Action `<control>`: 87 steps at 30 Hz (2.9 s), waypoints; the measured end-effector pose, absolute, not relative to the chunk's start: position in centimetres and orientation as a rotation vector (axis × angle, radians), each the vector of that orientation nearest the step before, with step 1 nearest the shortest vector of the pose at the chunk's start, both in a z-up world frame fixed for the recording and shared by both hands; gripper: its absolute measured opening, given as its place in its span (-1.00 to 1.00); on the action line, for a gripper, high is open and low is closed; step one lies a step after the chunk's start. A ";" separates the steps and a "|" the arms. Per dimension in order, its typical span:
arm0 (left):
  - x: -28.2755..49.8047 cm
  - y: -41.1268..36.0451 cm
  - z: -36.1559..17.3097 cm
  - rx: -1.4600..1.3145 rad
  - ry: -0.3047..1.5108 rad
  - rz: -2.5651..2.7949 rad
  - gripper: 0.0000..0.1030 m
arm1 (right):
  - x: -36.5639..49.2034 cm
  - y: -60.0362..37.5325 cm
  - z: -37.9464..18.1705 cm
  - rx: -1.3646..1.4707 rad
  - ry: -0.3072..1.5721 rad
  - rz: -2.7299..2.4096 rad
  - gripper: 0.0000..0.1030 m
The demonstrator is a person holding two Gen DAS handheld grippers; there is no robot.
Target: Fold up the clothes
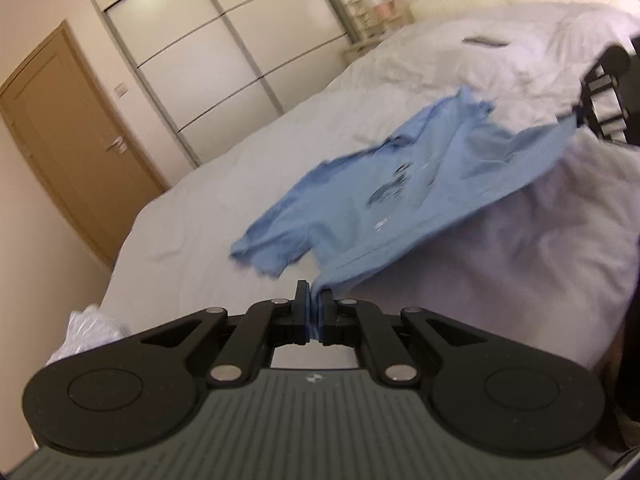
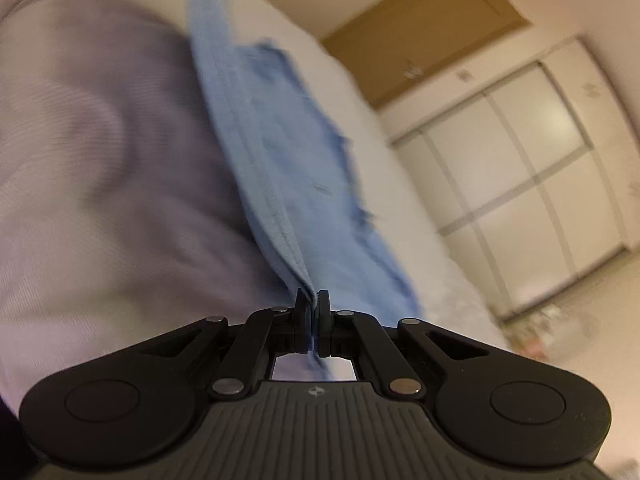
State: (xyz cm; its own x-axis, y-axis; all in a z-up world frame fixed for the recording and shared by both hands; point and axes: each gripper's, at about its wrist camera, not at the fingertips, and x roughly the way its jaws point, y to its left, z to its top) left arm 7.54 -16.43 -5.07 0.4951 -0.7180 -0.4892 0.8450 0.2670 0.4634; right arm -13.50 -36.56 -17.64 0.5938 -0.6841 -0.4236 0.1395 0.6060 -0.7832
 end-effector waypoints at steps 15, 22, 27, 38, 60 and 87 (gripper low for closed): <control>2.7 -12.9 -11.9 1.013 0.356 -1.277 -0.96 | -22.0 -27.6 -17.0 -0.467 0.927 -0.439 -1.00; 4.5 -11.7 -11.2 0.913 0.398 -1.239 -0.71 | -22.0 -34.3 -15.0 -0.187 0.801 -0.596 -0.07; 6.7 -12.5 -10.6 0.795 0.424 -1.165 -0.70 | -22.2 -39.7 -15.8 0.048 0.755 -0.663 -0.07; 7.5 -16.6 -14.5 0.789 0.522 -1.168 -0.63 | -23.8 -43.1 -18.9 0.290 0.782 -0.720 -1.00; 26.6 -29.8 -13.7 0.680 0.435 -1.032 -0.38 | 0.8 -49.1 -16.1 -0.091 0.750 -0.424 -0.56; 44.4 -35.8 -11.5 0.424 0.953 -1.071 -0.07 | 8.3 -55.9 -6.5 0.100 1.096 -0.602 -0.24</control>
State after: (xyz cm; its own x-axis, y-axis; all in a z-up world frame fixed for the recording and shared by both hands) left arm 44.36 -35.81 -11.54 0.1504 -0.5472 -0.8234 0.8812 0.4518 -0.1393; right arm 8.34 -55.90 -6.53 0.3157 -0.4076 -0.8569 0.5039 0.8372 -0.2126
